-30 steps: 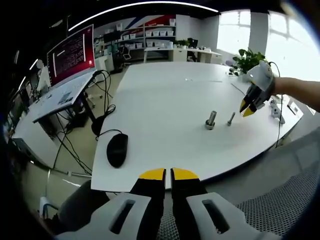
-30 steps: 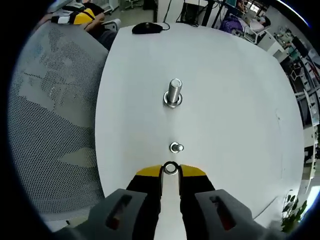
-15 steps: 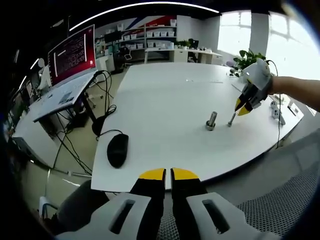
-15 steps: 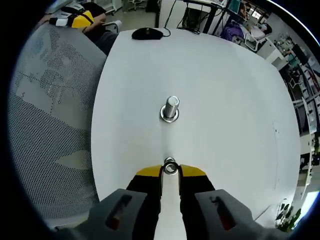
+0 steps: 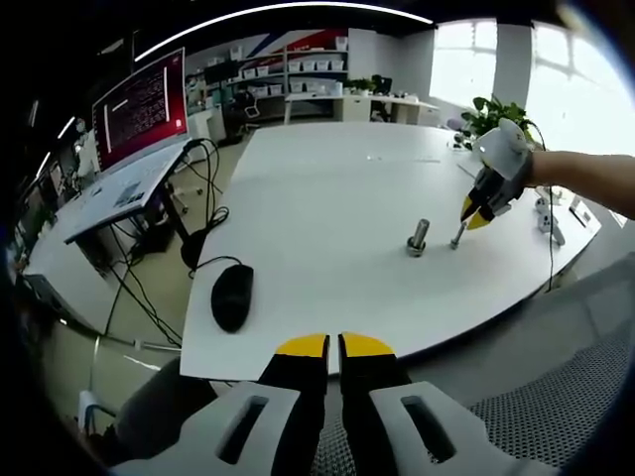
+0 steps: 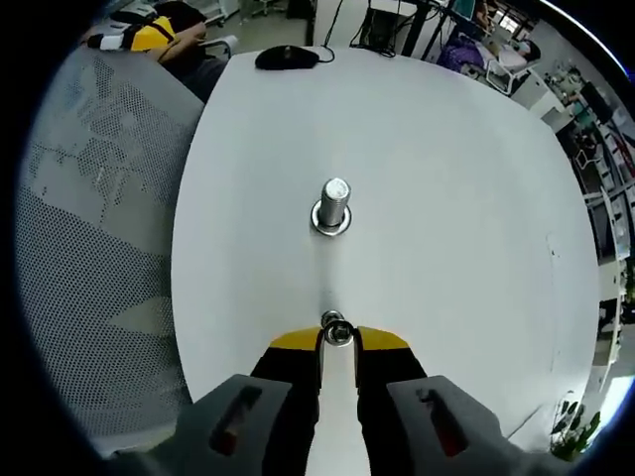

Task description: Place the washer onto the threaded stud by aligning its center hole with the stud, sliding it down to the base, and recovering from edge contact or off-axis alignment until the washer reaches the visible bottom stop.

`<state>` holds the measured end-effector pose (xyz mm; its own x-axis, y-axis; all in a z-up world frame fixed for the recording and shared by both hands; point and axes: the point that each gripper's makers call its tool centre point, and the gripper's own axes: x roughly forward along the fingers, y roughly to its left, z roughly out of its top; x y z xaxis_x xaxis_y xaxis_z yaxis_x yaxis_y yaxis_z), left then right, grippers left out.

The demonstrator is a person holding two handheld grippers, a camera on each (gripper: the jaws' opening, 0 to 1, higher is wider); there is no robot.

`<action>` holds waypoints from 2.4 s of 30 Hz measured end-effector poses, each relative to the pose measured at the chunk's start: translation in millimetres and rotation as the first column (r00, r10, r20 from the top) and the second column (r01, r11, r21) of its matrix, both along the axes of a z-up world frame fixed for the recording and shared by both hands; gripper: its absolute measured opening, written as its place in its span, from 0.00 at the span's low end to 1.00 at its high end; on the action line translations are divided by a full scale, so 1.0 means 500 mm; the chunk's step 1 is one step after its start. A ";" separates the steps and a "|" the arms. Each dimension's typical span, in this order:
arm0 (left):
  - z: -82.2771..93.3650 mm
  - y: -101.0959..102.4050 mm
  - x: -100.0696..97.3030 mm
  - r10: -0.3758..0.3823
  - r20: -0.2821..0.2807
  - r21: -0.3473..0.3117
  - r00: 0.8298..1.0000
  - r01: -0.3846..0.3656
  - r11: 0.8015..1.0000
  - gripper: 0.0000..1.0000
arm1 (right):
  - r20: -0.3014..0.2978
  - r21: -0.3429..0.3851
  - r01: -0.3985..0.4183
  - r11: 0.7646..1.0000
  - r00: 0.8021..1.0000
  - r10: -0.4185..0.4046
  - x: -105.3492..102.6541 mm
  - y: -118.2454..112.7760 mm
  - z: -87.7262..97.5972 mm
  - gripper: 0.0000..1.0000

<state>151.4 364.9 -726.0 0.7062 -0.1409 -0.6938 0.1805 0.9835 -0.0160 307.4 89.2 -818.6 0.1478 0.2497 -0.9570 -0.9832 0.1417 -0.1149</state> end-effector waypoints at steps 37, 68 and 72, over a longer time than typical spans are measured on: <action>0.000 -0.006 -0.001 -0.014 -0.007 -0.006 1.000 0.014 1.000 0.00 | -0.054 0.132 0.228 0.965 0.973 -0.223 -0.028 -0.019 0.035 0.28; 0.007 -0.055 -0.012 -0.184 0.004 -0.041 0.983 0.184 0.982 0.00 | -0.250 0.784 0.583 0.214 0.611 -0.751 -0.281 -0.173 0.315 0.28; 0.011 -0.055 -0.010 -0.183 0.017 -0.044 0.983 0.183 0.982 0.00 | -0.298 0.739 0.655 0.158 0.528 -0.795 -0.301 -0.166 0.278 0.28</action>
